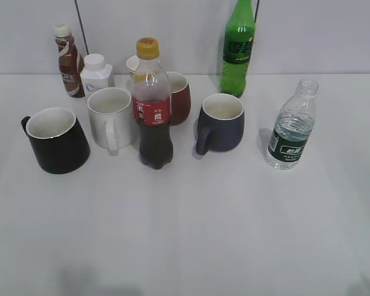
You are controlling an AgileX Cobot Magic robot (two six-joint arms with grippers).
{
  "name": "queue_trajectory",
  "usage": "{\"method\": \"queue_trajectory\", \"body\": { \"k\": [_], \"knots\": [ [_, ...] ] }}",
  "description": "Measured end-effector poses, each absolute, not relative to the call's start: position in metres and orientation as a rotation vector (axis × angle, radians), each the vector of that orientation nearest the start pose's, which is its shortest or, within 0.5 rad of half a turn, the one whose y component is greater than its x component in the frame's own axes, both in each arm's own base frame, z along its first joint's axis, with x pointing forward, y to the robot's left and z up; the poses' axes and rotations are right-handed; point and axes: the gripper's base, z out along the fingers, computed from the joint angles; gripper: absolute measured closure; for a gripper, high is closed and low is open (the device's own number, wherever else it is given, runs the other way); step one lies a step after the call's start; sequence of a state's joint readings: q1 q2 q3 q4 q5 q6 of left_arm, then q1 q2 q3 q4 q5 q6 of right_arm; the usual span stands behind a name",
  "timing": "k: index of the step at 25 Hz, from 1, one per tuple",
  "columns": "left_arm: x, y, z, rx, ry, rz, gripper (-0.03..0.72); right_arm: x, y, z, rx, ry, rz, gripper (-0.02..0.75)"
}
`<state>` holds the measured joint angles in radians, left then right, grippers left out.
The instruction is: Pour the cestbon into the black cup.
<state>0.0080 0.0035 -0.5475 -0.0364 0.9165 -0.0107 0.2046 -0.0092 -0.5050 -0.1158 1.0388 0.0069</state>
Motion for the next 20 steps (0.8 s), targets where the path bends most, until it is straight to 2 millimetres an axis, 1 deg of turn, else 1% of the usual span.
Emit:
{"method": "queue_trajectory", "body": {
  "k": [3, 5, 7, 11, 12, 14, 16, 18, 20],
  "knots": [
    [0.016, 0.0, 0.333, -0.017, 1.57, -0.013, 0.449, -0.004, -0.01, 0.281, -0.193, 1.994, -0.002, 0.167],
    [0.038, 0.0, 0.342, -0.014, 1.469, -0.002, 0.449, -0.004, -0.01, 0.281, -0.193, 1.994, -0.002, 0.167],
    [0.066, 0.001, 0.346, -0.008, 1.403, 0.006, 0.449, -0.004, -0.01, 0.281, -0.193, 1.994, -0.001, 0.167],
    [0.128, 0.001, 0.341, -0.014, 1.388, -0.003, 0.449, -0.004, -0.01, 0.281, -0.192, 1.994, 0.003, 0.167],
    [0.144, 0.001, 0.337, -0.019, 1.394, -0.01, 0.449, -0.004, -0.01, 0.281, -0.192, 1.994, 0.003, 0.167],
    [0.176, 0.001, 0.32, -0.054, 1.456, -0.048, 0.449, -0.004, -0.01, 0.281, -0.192, 1.994, 0.003, 0.167],
    [0.206, 0.0, 0.29, -0.044, 1.593, -0.064, 0.449, -0.004, -0.01, 0.281, -0.192, 1.994, 0.003, 0.167],
    [0.227, -0.003, 0.264, 0.006, 1.688, -0.068, 0.449, -0.004, -0.01, 0.281, -0.192, 1.994, 0.003, 0.167],
    [0.245, -0.001, 0.238, 0.006, 1.772, -0.109, 0.449, -0.004, -0.01, 0.281, -0.192, 1.994, 0.003, 0.167]
  ]
}}
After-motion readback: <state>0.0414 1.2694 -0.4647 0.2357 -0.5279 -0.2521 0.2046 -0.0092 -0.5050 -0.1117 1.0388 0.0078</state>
